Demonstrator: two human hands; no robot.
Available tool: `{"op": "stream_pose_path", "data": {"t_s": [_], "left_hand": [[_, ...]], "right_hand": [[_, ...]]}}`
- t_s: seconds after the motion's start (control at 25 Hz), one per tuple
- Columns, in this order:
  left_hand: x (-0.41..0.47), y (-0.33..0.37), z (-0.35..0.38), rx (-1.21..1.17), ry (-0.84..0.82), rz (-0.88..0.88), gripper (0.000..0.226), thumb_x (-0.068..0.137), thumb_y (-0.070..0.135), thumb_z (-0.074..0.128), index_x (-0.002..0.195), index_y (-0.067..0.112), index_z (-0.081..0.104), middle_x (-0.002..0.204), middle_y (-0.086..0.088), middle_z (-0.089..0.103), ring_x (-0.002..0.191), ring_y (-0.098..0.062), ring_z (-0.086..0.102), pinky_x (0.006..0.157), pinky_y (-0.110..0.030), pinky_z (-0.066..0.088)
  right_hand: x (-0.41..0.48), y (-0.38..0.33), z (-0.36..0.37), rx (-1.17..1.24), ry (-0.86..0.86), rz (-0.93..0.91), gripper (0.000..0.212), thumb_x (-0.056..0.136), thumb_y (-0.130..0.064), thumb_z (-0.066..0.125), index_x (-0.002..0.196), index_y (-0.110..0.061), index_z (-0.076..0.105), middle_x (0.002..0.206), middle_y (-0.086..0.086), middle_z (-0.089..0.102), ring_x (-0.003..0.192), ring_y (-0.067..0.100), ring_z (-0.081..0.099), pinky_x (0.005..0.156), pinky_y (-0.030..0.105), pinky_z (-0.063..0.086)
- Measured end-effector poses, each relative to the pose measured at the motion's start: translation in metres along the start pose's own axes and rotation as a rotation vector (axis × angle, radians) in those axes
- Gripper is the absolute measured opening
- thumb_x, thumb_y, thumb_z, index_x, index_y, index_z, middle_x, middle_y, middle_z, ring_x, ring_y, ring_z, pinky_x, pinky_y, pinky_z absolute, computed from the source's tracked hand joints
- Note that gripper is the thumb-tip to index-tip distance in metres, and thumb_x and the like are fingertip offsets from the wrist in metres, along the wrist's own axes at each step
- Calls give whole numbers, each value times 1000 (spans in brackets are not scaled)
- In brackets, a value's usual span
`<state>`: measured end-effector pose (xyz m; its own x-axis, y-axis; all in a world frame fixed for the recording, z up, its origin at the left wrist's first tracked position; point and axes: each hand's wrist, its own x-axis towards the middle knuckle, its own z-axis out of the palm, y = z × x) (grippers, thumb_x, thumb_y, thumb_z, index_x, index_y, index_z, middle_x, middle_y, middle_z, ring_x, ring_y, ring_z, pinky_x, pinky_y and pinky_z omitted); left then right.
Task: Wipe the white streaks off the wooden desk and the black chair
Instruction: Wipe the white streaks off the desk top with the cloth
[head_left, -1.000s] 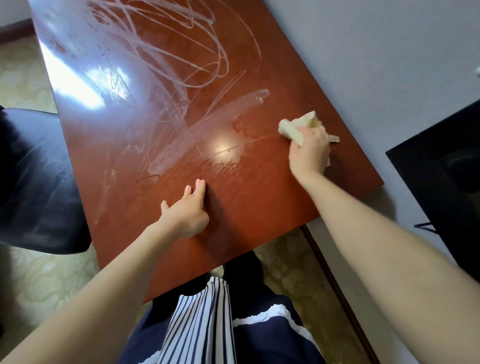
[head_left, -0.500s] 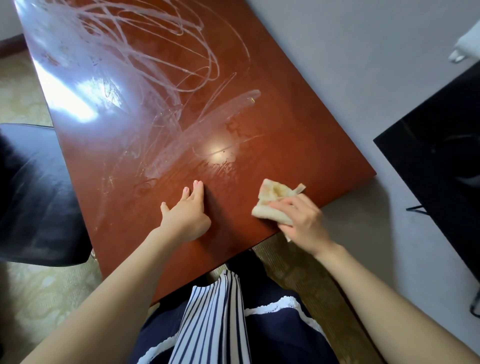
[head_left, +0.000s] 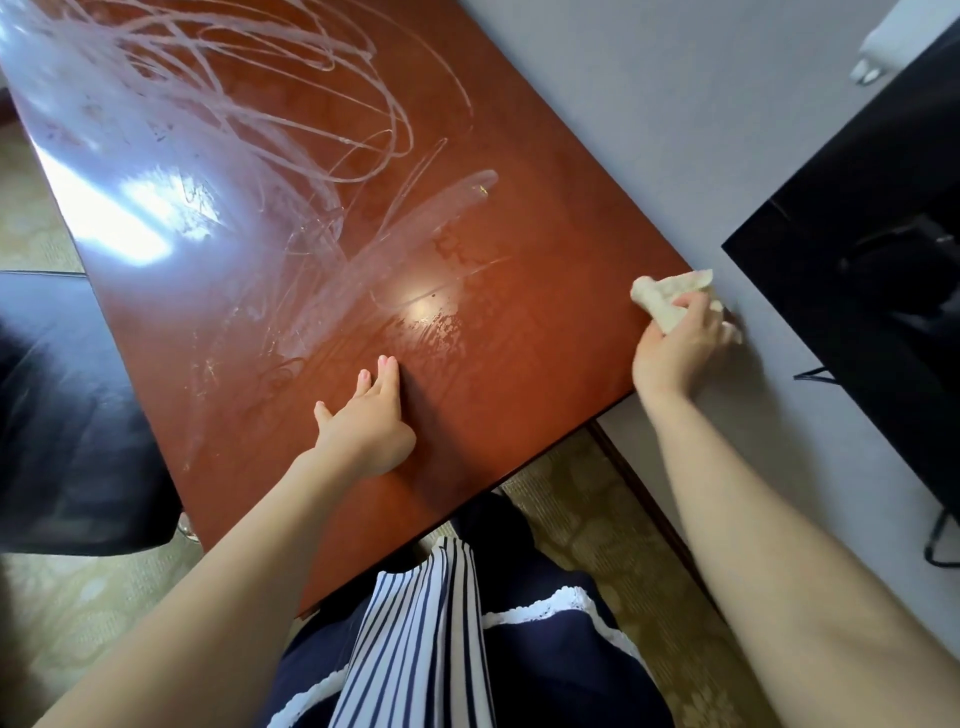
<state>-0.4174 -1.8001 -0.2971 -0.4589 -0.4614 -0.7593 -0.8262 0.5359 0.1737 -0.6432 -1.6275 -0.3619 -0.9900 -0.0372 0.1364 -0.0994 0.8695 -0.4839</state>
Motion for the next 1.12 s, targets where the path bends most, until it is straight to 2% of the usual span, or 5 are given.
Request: {"op": "stream_pose_path", "data": {"t_s": [0.28, 0.52, 0.8, 1.0, 1.12], "left_hand": [[-2, 1, 2, -42, 15, 20, 93, 78, -4, 36, 150, 20, -17, 159, 3, -15, 147, -14, -11, 116, -56, 1], [-2, -3, 3, -35, 18, 34, 93, 77, -3, 37, 150, 21, -16, 159, 6, -13, 146, -12, -11, 116, -56, 2], [-3, -6, 3, -30, 26, 54, 96, 75, -4, 38, 150, 22, -16, 158, 9, -17, 146, -10, -11, 116, -52, 13], [-3, -7, 3, -35, 43, 47, 97, 75, -2, 39, 151, 24, -15, 158, 10, -18, 147, -11, -6, 113, -49, 25], [-3, -7, 4, -38, 48, 58, 98, 74, -2, 39, 151, 24, -15, 158, 10, -18, 146, -10, -8, 113, -49, 25]], "right_hand": [[-119, -16, -5, 64, -277, -526, 32, 67, -9, 62, 99, -14, 62, 94, 2, 62, 90, 28, 52, 79, 40, 39], [-121, 11, -28, 243, -779, -991, 36, 62, -8, 62, 97, -18, 66, 95, -4, 66, 91, 18, 58, 79, 33, 49], [2, 24, -42, 41, -330, -417, 41, 71, 5, 66, 110, -9, 65, 108, 15, 63, 100, 36, 55, 86, 36, 40], [30, 6, -35, 161, -89, -16, 34, 88, 3, 47, 118, -4, 59, 115, 3, 55, 99, 10, 42, 77, -5, 26], [5, -10, -14, -12, -70, -49, 32, 88, -11, 50, 116, -17, 63, 123, 5, 56, 110, 26, 45, 92, 34, 37]]}}
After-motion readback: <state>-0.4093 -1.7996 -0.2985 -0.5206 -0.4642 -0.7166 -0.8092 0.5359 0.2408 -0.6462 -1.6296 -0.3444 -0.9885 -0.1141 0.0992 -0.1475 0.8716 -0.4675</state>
